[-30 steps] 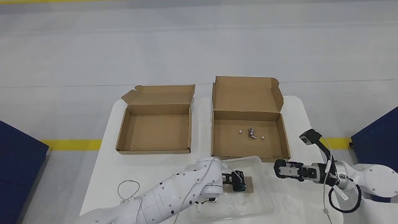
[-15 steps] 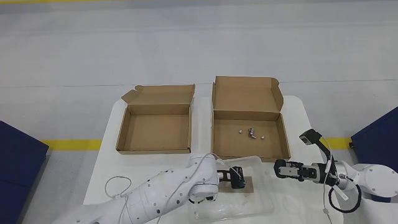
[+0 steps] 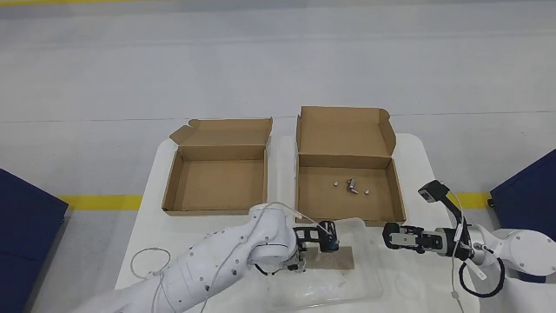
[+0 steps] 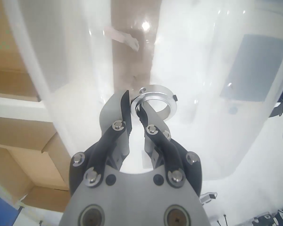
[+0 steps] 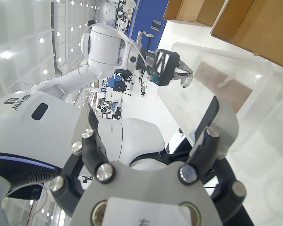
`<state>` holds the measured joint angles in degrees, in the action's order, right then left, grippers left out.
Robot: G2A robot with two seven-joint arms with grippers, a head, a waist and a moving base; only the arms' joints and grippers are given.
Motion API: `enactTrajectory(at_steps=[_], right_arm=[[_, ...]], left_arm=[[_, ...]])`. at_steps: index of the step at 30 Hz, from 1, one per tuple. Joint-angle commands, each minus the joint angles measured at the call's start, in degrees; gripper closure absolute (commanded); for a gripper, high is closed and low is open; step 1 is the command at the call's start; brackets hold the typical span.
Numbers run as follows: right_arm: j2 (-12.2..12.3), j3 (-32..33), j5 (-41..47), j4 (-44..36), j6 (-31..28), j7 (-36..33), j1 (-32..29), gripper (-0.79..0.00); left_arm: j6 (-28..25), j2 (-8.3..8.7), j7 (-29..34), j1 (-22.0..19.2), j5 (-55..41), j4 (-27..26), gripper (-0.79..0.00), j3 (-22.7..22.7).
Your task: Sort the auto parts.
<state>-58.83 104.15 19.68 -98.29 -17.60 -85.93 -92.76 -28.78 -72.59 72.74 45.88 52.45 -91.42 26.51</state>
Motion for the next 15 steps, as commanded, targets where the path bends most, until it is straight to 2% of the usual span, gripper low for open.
enactTrajectory(at_steps=[1, 5, 9, 10, 15], right_arm=[[0.0, 0.0, 0.0, 0.0, 0.0, 0.0, 0.0, -0.785], [0.0, 0.0, 0.0, 0.0, 0.0, 0.0, 0.0, -0.785], [0.0, 0.0, 0.0, 0.0, 0.0, 0.0, 0.0, -0.785], [0.0, 0.0, 0.0, 0.0, 0.0, 0.0, 0.0, -0.785], [0.0, 0.0, 0.0, 0.0, 0.0, 0.0, 0.0, -0.785]], left_arm=[[-3.6, 1.88, -1.6, 1.8, -0.8, -2.5, 0.000, 3.7], [-10.5, 5.73, -7.7, 5.4, -0.8, -4.7, 0.000, 10.5], [-18.5, 9.03, -15.7, 7.6, -0.6, -6.1, 0.000, 15.2], [-19.9, 9.52, -17.1, 7.7, 0.0, -6.2, 0.000, 15.8], [-19.9, 9.52, -17.1, 7.7, 0.0, -6.2, 0.000, 15.8]])
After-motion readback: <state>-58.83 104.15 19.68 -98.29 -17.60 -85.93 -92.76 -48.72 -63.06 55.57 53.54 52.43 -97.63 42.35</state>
